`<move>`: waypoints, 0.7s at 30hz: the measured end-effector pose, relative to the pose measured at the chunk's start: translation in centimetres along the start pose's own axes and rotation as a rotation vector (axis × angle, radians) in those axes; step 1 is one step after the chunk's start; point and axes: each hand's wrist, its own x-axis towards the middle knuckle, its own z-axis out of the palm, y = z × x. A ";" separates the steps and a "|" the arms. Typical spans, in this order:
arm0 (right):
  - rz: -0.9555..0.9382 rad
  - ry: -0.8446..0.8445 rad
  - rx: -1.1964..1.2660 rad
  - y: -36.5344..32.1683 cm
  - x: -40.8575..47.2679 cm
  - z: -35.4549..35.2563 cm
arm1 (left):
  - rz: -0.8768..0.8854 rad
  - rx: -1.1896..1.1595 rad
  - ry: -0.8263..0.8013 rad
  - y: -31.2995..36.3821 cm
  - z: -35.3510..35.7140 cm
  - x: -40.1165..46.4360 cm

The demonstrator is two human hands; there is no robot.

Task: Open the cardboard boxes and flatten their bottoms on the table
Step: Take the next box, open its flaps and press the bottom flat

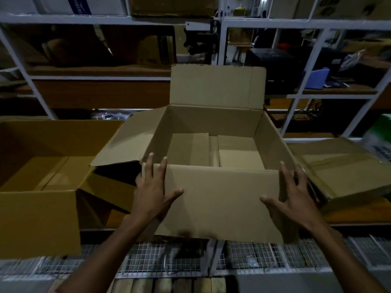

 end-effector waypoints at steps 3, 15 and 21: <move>-0.056 -0.049 -0.001 -0.1 1.7 -0.4 | 0.069 -0.097 0.006 -0.5 -0.1 0.7; -0.258 0.399 0.004 -1.1 0.7 0.8 | 0.240 -0.124 0.350 -0.3 -1.1 0.1; -0.326 0.522 0.063 -5.8 -1.9 -2.1 | 0.319 -0.172 0.525 -1.3 -6.2 -1.7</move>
